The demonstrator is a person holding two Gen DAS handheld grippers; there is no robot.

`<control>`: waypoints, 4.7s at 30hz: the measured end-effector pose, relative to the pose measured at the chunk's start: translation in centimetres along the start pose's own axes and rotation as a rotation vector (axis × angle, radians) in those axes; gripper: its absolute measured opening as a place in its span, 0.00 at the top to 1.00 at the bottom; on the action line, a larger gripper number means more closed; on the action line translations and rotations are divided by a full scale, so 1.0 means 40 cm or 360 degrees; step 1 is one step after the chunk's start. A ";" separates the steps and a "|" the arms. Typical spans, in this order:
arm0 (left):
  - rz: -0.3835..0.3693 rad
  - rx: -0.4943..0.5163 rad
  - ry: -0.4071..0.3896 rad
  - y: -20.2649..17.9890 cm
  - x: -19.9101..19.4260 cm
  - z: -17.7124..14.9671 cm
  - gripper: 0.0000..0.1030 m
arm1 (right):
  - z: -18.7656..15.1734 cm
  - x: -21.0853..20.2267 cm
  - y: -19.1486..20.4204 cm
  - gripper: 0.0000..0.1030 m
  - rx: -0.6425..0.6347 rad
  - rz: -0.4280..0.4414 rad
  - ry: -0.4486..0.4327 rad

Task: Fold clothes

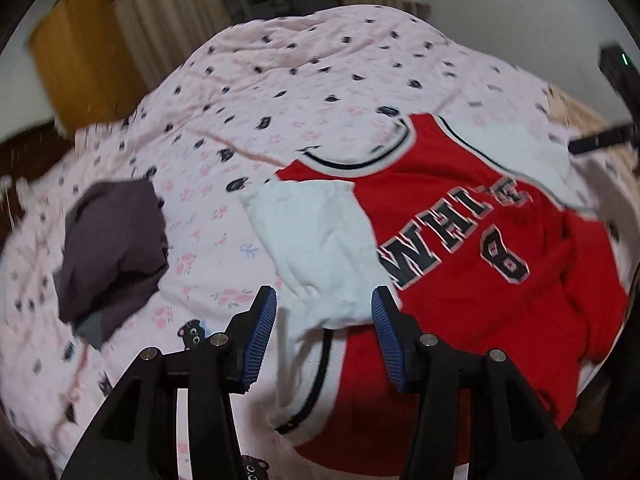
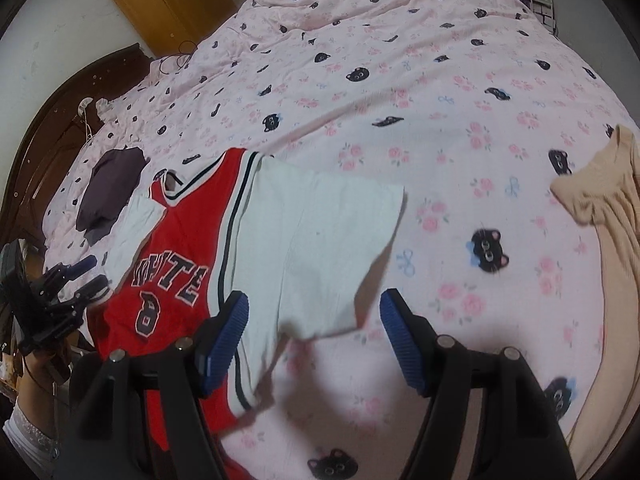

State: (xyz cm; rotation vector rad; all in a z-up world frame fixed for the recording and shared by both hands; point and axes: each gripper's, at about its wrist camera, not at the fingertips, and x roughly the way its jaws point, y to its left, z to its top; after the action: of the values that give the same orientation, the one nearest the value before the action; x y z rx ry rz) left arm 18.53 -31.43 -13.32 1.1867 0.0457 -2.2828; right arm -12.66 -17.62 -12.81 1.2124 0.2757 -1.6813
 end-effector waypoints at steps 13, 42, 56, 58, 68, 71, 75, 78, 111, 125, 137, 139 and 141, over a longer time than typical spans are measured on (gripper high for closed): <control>0.0101 0.0340 0.0094 -0.086 0.038 0.014 0.51 | -0.023 -0.024 0.004 0.31 0.0016 0.0064 0.0014; -0.0171 -0.1422 0.0159 0.378 0.113 -0.198 0.93 | -0.068 0.020 0.004 0.31 0.0037 0.0076 0.0106; -0.0609 -0.1040 0.0092 0.164 -0.090 -0.268 0.67 | -0.190 -0.050 0.094 0.31 -0.0427 0.0395 0.0307; -0.0634 -0.1000 0.0165 0.124 -0.094 -0.286 0.63 | -0.225 -0.045 0.123 0.31 -0.0534 0.0391 0.0363; -0.0703 -0.0931 0.0288 0.024 -0.088 -0.290 0.63 | -0.326 0.023 0.234 0.31 -0.0817 0.0292 0.0469; -0.0676 -0.0918 0.0211 0.018 -0.092 -0.267 0.63 | -0.334 0.033 0.249 0.31 -0.0813 0.0275 0.0457; -0.0629 -0.0915 0.0177 0.006 -0.066 -0.236 0.63 | -0.341 0.046 0.248 0.34 -0.0785 0.0276 0.0452; -0.0597 -0.0911 0.0191 -0.003 -0.048 -0.229 0.63 | -0.341 0.057 0.235 0.42 -0.0704 0.0283 0.0448; -0.0387 -0.1054 0.0120 0.107 -0.168 -0.301 0.96 | -0.345 0.097 0.201 0.49 -0.0273 0.0517 0.0566; -0.0325 -0.1009 0.0096 0.105 -0.202 -0.287 0.96 | -0.318 0.079 0.169 0.92 -0.0099 0.0770 0.0557; -0.0209 -0.1029 0.0237 0.123 -0.201 -0.292 0.96 | -0.293 0.003 0.091 0.89 -0.0124 0.0574 0.0655; -0.0209 -0.1040 0.0228 0.122 -0.200 -0.295 0.96 | -0.307 0.036 0.089 0.89 -0.0144 0.0463 0.0684; -0.0206 -0.1032 0.0200 0.122 -0.207 -0.290 0.96 | -0.322 0.068 0.093 0.87 -0.0173 0.0343 0.0714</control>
State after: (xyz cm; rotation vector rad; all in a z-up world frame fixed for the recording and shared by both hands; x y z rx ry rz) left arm 33.32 -28.49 -12.98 0.9845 0.8613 -2.0430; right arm -2.10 -12.45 -19.80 1.4723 0.4846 -1.1834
